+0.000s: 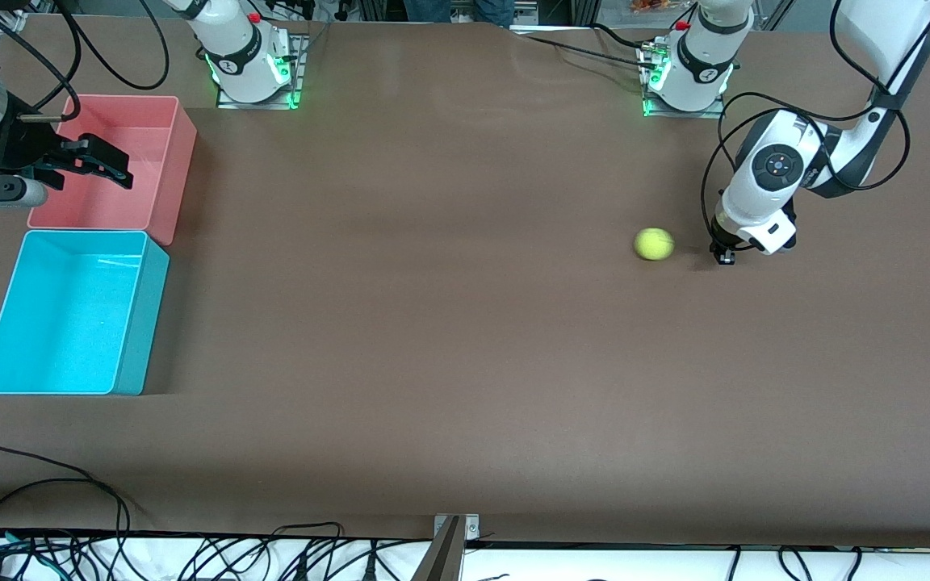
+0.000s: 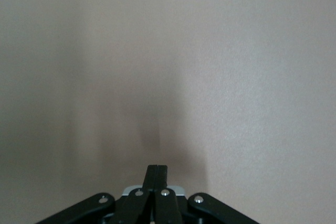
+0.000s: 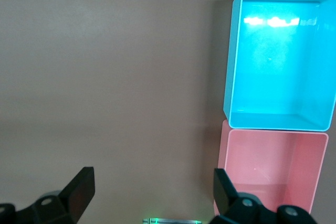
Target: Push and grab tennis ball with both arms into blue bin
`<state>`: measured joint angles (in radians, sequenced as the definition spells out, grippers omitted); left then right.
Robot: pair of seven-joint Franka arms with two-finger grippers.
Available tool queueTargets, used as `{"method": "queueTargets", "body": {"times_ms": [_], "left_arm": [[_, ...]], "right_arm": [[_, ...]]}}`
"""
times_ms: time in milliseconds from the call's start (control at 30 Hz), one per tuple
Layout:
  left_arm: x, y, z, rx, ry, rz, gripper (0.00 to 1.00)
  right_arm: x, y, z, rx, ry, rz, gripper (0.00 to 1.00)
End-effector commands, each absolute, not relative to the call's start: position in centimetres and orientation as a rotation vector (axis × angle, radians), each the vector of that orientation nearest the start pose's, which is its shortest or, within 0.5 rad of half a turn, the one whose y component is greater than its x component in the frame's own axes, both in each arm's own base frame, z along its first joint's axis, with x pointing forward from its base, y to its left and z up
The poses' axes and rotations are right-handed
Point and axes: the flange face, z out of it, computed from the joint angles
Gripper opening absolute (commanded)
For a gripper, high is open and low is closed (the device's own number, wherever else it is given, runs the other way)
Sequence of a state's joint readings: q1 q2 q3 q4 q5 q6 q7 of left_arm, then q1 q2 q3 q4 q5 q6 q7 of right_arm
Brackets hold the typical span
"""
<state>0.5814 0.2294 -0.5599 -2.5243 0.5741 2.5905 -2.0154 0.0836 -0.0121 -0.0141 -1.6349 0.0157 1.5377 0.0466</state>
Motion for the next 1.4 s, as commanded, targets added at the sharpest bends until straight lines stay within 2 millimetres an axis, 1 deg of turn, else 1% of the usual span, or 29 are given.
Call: {"method": "queueTargets", "body": {"times_ms": [0, 133, 233, 400, 467, 567, 667, 800, 1033, 1100, 1200, 1233, 1300, 1367], "left_arm": [[45.9, 2.5, 20.6, -2.169, -2.033, -0.141, 0.0], [46.3, 3.6, 21.0, -2.208, -1.989, -0.146, 0.0], [47.4, 5.1, 21.9, -2.235, -1.939, -0.15, 0.0], [50.0, 6.9, 24.4, -2.287, -1.803, -0.116, 0.0], [51.3, 7.6, 26.0, -2.33, -1.751, -0.073, 0.0], [53.3, 8.8, 28.9, -2.413, -1.642, 0.02, 0.0], [54.9, 9.9, 32.3, -2.508, -1.532, 0.11, 0.0], [56.7, 10.9, 36.4, -2.598, -1.421, 0.15, 0.0], [58.8, 10.6, 42.5, -2.749, -1.221, 0.173, 0.0], [59.3, 10.0, 44.4, -2.814, -1.165, 0.18, 0.0], [59.8, 9.9, 46.7, -2.877, -1.09, 0.177, 0.0], [60.0, 9.6, 47.4, -2.896, -1.055, 0.169, 0.0], [60.4, 8.4, 48.7, -2.937, -0.963, 0.15, 0.0], [60.8, 7.9, 50.1, -2.969, -0.889, 0.118, 0.0]], "right_arm": [[53.8, 4.0, 60.5, -3.116, -0.029, 0.136, 1.0], [53.8, 4.0, 60.4, -3.116, -0.029, 0.141, 1.0], [53.7, 4.0, 60.4, -3.116, -0.029, 0.143, 1.0], [53.7, 3.9, 60.4, -3.115, -0.027, 0.151, 1.0], [53.7, 4.0, 60.4, -3.115, -0.029, 0.151, 1.0], [53.7, 4.0, 60.4, -3.116, -0.029, 0.151, 1.0], [53.7, 3.9, 60.5, -3.114, -0.027, 0.148, 1.0], [53.7, 4.0, 60.4, -3.116, -0.029, 0.151, 1.0], [53.7, 4.0, 60.5, -3.115, -0.029, 0.148, 1.0], [53.7, 4.0, 60.5, -3.115, -0.029, 0.148, 1.0], [53.7, 4.0, 60.4, -3.116, -0.029, 0.151, 1.0], [53.7, 4.0, 60.4, -3.116, -0.029, 0.151, 1.0], [53.7, 4.0, 60.5, -3.115, -0.029, 0.148, 1.0], [53.7, 4.0, 60.4, -3.115, -0.029, 0.151, 1.0]]}}
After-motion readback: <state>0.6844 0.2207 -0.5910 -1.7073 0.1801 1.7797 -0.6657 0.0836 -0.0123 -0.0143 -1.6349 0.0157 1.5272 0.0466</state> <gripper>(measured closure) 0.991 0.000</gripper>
